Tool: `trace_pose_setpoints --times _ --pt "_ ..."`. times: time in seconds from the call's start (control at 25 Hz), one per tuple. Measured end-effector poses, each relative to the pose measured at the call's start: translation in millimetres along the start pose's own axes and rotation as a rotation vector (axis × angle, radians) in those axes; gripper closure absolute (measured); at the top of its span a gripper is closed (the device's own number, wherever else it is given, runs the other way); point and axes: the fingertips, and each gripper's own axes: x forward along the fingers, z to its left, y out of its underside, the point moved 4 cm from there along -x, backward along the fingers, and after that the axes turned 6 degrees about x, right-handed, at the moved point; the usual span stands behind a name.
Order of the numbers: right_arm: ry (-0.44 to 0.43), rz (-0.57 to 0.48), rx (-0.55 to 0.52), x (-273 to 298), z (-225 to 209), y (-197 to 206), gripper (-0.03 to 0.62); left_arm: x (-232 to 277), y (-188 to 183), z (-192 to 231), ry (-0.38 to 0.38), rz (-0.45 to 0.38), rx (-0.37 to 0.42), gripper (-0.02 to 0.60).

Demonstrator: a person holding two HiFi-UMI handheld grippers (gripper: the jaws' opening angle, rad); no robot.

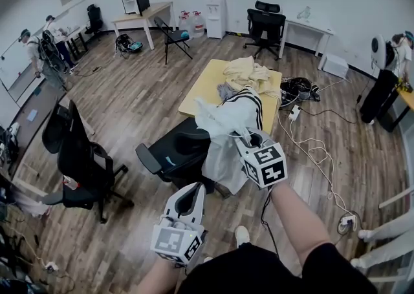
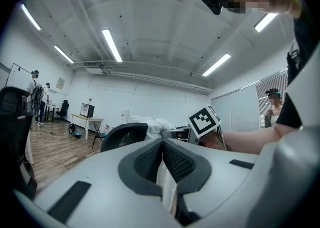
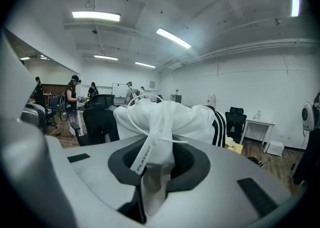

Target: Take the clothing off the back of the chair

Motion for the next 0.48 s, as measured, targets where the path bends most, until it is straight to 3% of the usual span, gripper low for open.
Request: trace_pose_setpoints --times 0.48 --pt "0.064 -0.067 0.032 -33 11 -4 0.529 -26 -1 3 0.044 -0.019 -0.003 0.563"
